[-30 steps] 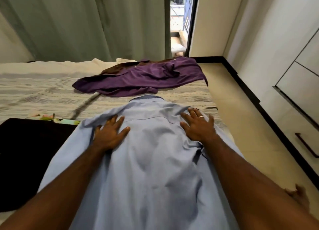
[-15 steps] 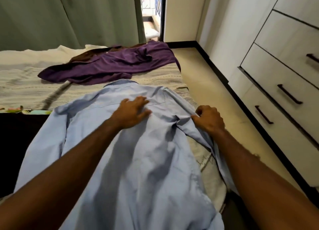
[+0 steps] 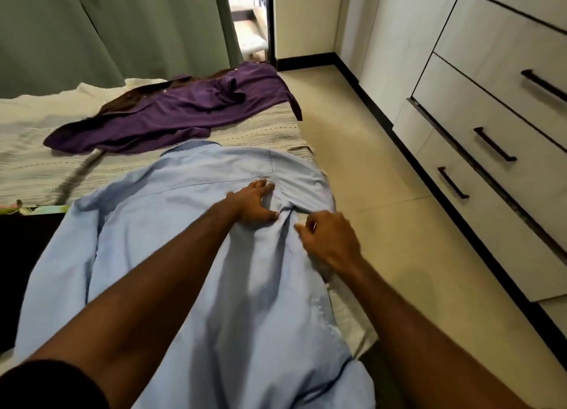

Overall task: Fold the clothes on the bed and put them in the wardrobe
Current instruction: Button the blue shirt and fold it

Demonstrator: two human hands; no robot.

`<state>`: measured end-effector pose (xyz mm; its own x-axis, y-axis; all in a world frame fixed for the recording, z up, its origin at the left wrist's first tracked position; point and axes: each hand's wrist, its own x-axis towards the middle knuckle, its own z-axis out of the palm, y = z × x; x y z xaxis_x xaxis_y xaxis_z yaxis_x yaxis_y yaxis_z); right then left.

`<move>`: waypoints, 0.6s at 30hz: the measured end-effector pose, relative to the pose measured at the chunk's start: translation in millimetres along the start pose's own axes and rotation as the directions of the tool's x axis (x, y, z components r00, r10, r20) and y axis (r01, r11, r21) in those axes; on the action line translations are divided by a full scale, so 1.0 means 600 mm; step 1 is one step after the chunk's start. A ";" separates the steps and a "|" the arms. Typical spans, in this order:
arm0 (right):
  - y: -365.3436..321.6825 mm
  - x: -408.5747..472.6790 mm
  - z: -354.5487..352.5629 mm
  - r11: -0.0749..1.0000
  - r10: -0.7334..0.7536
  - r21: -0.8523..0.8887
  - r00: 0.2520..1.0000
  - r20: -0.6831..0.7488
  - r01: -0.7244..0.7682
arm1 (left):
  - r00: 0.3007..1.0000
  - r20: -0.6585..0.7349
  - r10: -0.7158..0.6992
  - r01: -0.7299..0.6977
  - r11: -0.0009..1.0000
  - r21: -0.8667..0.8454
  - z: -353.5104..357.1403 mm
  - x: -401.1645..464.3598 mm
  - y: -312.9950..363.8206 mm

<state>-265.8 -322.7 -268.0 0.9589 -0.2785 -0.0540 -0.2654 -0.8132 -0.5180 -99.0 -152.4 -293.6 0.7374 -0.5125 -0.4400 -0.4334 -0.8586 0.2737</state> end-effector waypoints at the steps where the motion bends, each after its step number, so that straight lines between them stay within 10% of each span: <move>1: 0.000 -0.023 0.009 0.999 -0.005 -0.035 0.996 0.089 0.009 | 1.000 -0.002 -0.011 0.011 1.000 0.010 0.002 0.007 0.002; 7: 0.019 -0.056 0.026 0.998 0.057 -0.045 0.954 0.294 -0.046 | 0.998 -0.024 -0.065 0.066 0.997 0.038 0.000 0.005 0.028; 13: 0.051 -0.078 -0.011 0.955 0.099 0.271 0.991 0.095 -0.121 | 0.928 -0.332 -0.169 0.212 0.972 0.098 0.006 -0.029 0.105; 18: 0.062 -0.109 -0.026 0.889 0.261 0.382 0.965 0.031 -0.253 | 0.976 -0.177 -0.126 0.151 0.979 0.140 0.032 -0.030 0.131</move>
<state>-340.0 -342.6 -270.0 0.8592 -0.4646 -0.2140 -0.4398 -0.4572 -0.7730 -156.3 -210.6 -280.3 0.8661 -0.3903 -0.3124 -0.3848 -0.9194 0.0818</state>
